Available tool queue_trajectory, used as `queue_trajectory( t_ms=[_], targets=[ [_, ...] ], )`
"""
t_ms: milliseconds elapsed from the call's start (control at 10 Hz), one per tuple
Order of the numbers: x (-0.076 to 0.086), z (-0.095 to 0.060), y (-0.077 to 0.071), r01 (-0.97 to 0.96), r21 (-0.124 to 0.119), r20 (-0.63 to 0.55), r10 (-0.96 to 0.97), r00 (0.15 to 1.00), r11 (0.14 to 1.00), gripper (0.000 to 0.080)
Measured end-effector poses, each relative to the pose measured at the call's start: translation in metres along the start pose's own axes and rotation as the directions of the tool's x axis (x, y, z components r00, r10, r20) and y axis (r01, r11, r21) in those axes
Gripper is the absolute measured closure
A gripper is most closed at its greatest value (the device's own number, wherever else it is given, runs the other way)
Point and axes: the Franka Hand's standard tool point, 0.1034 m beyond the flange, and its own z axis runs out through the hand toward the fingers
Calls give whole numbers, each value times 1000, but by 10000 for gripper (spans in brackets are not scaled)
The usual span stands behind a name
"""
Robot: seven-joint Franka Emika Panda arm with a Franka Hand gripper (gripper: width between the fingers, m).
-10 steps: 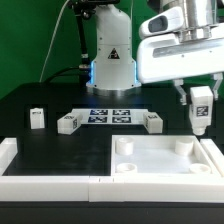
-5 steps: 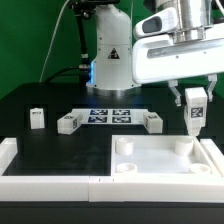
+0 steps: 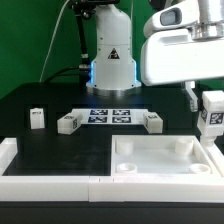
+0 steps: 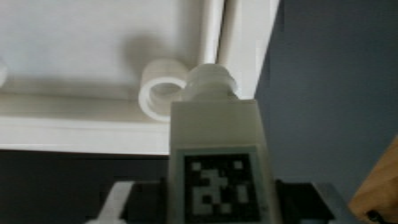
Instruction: Assemble one leg
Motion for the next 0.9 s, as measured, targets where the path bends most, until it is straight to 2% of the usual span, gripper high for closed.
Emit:
queue_trajectory(
  t_ms=[100,200,300,400,500,700,900],
  targets=[
    [3,0,-1,1,-3,-66,-1,998,1000,509],
    [-2,2,-2,4,-4,-59,-4,998,1000,509],
    [6,-1,1,4,-10,-149,-6,989,1000,509],
    [3,0,4,5,-21,-260,-11,966,1000,509],
    [-4,7,12,24,-35,-255,-32,966,999,509],
    [8,6,28,25,-48,-256,-36,966,999,509],
    [8,11,33,27,-54,-252,-40,967,998,509]
  ],
)
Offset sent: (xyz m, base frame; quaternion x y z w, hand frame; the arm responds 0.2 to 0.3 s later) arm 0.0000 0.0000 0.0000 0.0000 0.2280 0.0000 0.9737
